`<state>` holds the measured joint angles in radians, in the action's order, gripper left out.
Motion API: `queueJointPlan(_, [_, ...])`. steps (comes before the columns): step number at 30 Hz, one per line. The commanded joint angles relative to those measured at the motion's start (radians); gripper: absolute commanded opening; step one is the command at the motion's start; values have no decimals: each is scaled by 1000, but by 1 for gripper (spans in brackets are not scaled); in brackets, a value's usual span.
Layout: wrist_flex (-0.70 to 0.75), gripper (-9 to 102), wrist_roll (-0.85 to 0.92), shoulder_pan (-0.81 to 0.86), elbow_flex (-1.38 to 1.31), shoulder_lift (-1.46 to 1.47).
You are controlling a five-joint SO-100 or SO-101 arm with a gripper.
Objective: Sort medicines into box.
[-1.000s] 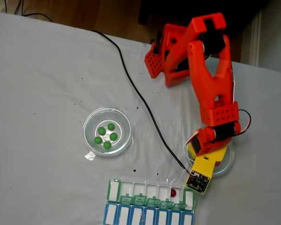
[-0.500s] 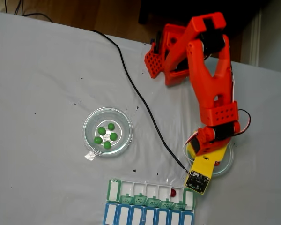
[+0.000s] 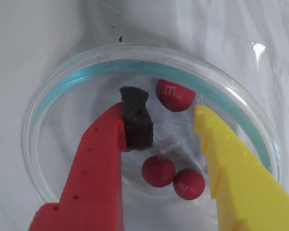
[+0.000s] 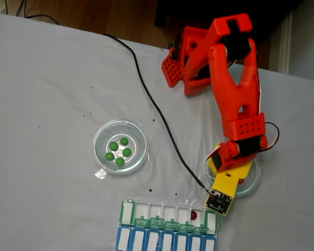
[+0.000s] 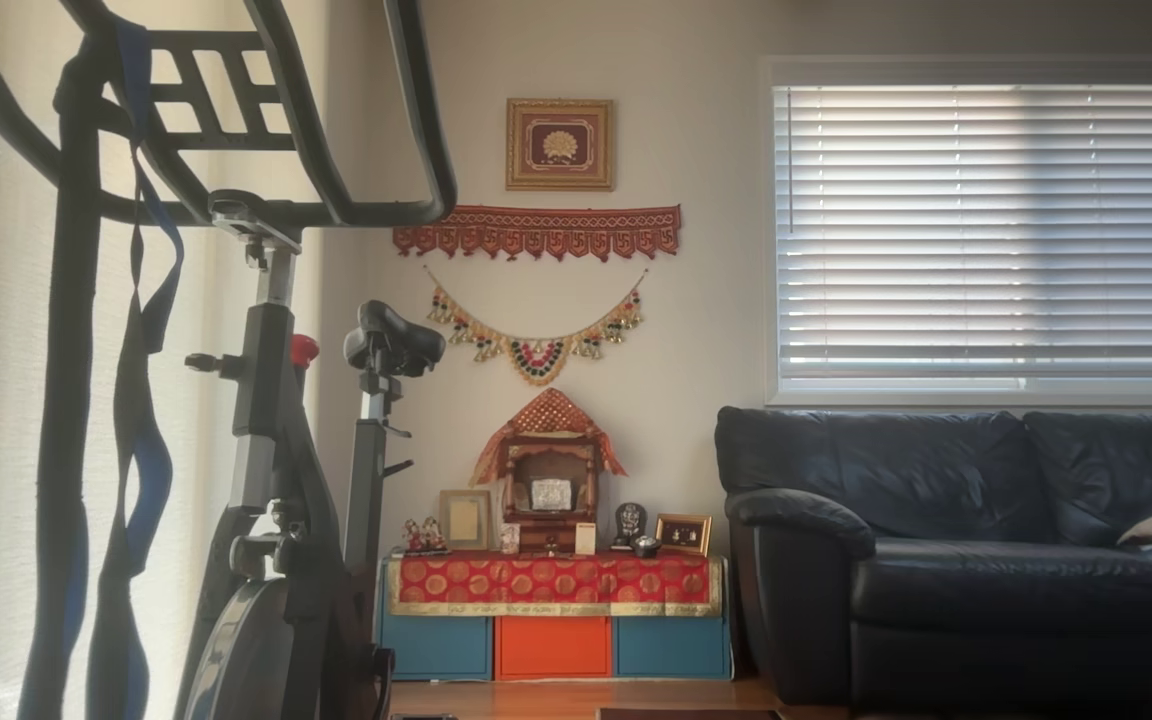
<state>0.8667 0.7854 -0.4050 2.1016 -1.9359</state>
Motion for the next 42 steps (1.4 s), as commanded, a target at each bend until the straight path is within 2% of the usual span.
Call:
queueJointPlan(1, [29,17,0,35,-54,-92])
queueJointPlan(11, [38,17,15,51,-61,-97])
queueJointPlan(28, [-41,15,38,25,-31,-49])
queueJointPlan(42, [-35,11,67,-15,-46,18])
